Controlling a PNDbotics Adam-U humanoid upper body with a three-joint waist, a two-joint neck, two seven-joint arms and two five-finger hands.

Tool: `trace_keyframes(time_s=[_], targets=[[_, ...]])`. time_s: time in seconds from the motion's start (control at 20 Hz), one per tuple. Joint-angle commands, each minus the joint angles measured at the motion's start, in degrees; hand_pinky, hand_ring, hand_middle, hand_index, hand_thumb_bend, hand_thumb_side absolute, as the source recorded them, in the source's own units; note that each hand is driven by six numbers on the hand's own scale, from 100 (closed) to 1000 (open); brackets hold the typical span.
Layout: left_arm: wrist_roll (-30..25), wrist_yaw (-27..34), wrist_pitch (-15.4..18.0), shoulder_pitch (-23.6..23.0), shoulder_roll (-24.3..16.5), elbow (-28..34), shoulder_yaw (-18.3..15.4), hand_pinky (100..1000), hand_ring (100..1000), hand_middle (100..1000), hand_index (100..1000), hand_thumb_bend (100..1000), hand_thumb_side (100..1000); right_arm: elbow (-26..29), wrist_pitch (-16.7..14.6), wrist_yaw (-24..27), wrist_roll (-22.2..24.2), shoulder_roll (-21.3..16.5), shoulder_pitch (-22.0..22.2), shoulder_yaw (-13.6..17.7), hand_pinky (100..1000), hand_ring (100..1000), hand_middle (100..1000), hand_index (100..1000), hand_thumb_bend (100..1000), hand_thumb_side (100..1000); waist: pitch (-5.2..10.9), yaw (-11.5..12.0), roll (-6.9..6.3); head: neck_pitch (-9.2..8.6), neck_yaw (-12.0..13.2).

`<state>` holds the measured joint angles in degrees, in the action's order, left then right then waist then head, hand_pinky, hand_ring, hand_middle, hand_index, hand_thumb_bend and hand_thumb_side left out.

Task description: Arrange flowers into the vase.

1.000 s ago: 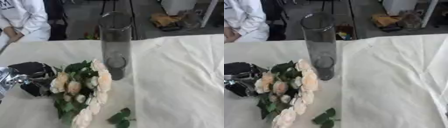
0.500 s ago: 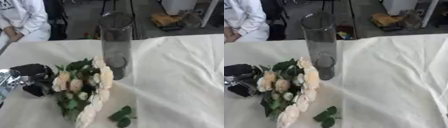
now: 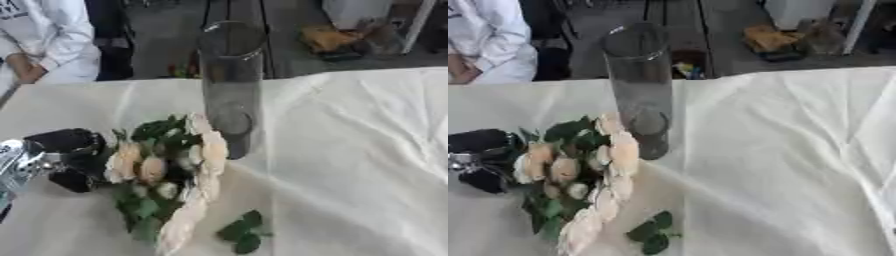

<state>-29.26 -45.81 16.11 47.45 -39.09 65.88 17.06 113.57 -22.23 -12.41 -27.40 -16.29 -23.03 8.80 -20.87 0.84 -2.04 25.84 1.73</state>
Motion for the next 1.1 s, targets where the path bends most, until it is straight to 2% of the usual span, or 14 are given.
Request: trace_keyframes(time_s=[0.05,0.2,0.3,0.55,0.65,0.75,0.8,0.85,0.9,0.95,1.05,1.1], targets=[[-1.0,0.09,-0.03,0.62,-0.79,-0.02,0.25,425,219,330,416,154,323,1.02,0.33,0.26,-0.03,-0.29,-0.12,0.36,703,592,509,802,100,935,0.82,-0.06,-0.03,-0.64,0.16],[-2.16,0.15,0.15,0.79,-0.86,0.23,0.44,381,163,271,341,129,303,1.02,0.49,0.27,0.01,-0.25,0.02,0.4,704,592,508,802,100,935,0.83,-0.14,-0.11,-0.58,0.16],[-2.95,-0.3,0.28,0.92,-0.98,0.54,0.62,326,104,207,263,159,306,1.02,0.59,0.25,0.03,-0.22,0.08,0.41,704,592,508,803,100,935,0.87,-0.18,-0.14,-0.54,0.19],[-3.86,-2.55,0.94,1.06,-1.19,1.71,0.96,214,100,101,178,264,336,1.02,0.85,0.3,0.07,-0.09,0.22,0.45,705,592,506,803,100,934,0.94,-0.2,-0.15,-0.53,0.28],[-3.99,-3.52,1.57,1.14,-1.36,2.38,1.26,169,100,100,151,386,384,1.02,0.92,0.33,0.04,-0.07,0.23,0.45,706,592,506,804,100,933,0.93,-0.19,-0.15,-0.51,0.28],[-3.77,-4.13,2.26,1.16,-1.5,3.02,1.43,134,100,100,131,571,486,1.02,0.99,0.36,0.05,-0.04,0.26,0.44,707,592,505,804,100,933,0.9,-0.15,-0.16,-0.47,0.27],[-3.46,-4.32,2.6,1.17,-1.57,3.29,1.48,123,100,100,124,596,526,1.02,1.04,0.38,0.05,-0.03,0.28,0.43,707,592,505,804,100,932,0.9,-0.13,-0.18,-0.45,0.26],[-2.97,-4.49,2.9,1.18,-1.65,3.49,1.5,108,100,100,113,594,588,1.02,1.09,0.39,0.07,-0.02,0.29,0.43,707,592,505,804,100,932,0.9,-0.11,-0.19,-0.45,0.25],[-2.06,-4.55,3.12,1.22,-1.68,3.73,1.4,100,100,100,100,560,603,1.02,1.12,0.41,0.09,0.0,0.29,0.42,708,592,505,804,100,932,0.9,-0.06,-0.18,-0.45,0.23],[-0.68,-4.53,3.31,1.21,-1.71,3.98,1.29,100,100,100,100,478,656,1.02,1.14,0.42,0.1,0.0,0.3,0.42,708,592,505,804,100,932,0.9,-0.01,-0.17,-0.44,0.23],[3.43,-4.63,3.65,1.12,-1.79,4.38,1.26,100,100,100,100,380,668,1.02,1.19,0.46,0.08,0.0,0.31,0.44,709,592,504,805,100,932,0.88,0.03,-0.17,-0.45,0.22],[5.57,-4.87,3.89,1.11,-1.78,4.45,1.36,100,100,100,100,326,620,1.02,1.21,0.53,0.09,0.02,0.3,0.41,709,592,505,805,100,932,0.86,0.04,-0.17,-0.51,0.22]])
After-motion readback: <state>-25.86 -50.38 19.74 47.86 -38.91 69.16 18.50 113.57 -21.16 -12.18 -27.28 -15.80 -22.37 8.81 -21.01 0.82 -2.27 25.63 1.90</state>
